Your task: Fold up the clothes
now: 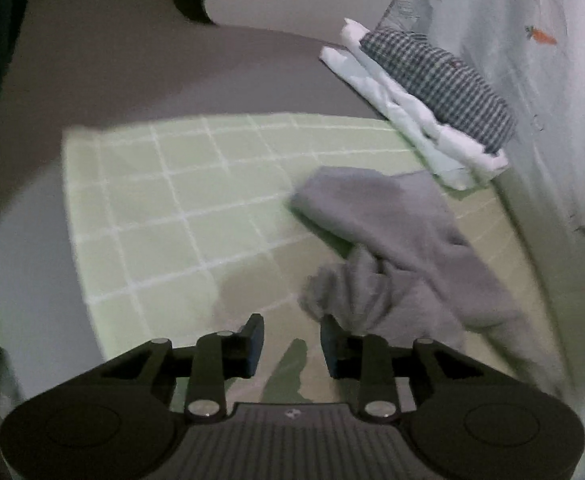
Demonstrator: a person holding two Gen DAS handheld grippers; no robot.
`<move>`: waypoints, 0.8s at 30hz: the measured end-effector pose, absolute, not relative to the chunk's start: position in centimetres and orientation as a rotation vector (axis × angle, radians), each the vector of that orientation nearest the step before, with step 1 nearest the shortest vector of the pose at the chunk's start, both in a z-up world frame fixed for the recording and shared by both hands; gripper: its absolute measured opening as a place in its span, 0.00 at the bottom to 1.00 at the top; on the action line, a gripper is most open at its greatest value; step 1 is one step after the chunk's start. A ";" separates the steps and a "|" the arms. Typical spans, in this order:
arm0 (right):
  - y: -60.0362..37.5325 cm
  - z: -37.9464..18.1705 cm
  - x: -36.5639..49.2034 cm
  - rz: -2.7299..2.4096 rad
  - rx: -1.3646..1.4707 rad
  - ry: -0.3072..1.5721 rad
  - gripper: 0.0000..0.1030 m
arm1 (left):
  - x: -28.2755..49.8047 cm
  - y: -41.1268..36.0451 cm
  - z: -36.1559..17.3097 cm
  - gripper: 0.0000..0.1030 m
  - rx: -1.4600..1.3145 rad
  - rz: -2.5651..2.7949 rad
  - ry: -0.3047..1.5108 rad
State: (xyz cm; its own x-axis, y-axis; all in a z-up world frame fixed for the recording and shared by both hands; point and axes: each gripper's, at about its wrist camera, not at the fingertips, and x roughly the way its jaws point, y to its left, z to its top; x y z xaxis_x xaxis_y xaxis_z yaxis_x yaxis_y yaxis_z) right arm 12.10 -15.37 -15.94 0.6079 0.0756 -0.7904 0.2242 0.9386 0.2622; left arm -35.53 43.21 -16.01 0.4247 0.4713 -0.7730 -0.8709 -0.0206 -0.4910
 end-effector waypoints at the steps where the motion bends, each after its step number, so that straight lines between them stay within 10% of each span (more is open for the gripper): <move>1: -15.6 -16.1 11.8 -0.088 0.395 0.928 0.47 | -35.3 43.3 -16.4 0.34 -1.198 1.085 0.412; 8: -17.1 -17.5 10.7 -0.085 0.577 0.980 0.51 | -33.0 44.2 -18.2 0.52 -1.324 0.926 0.340; 10: -17.1 -17.5 10.9 -0.056 0.585 0.983 0.38 | -32.3 44.5 -18.2 0.47 -1.335 0.910 0.344; 11: -17.0 -17.4 11.0 -0.041 0.599 0.982 0.12 | -32.0 44.7 -18.2 0.38 -1.345 0.903 0.345; 12: -17.0 -17.0 11.1 -0.030 0.621 0.970 0.01 | -31.7 44.9 -18.2 0.06 -1.356 0.907 0.354; 24: -11.2 0.3 19.4 0.305 0.695 0.556 0.01 | -21.9 54.7 2.5 0.03 -1.093 0.792 0.029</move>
State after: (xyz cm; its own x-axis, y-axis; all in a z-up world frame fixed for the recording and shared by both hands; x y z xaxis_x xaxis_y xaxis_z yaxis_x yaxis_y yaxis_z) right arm 19.44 -11.23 0.32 0.8131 0.4417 -0.3792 -0.0827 0.7324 0.6758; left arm -21.89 54.69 2.50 0.7309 0.5587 -0.3921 -0.5859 0.2190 -0.7802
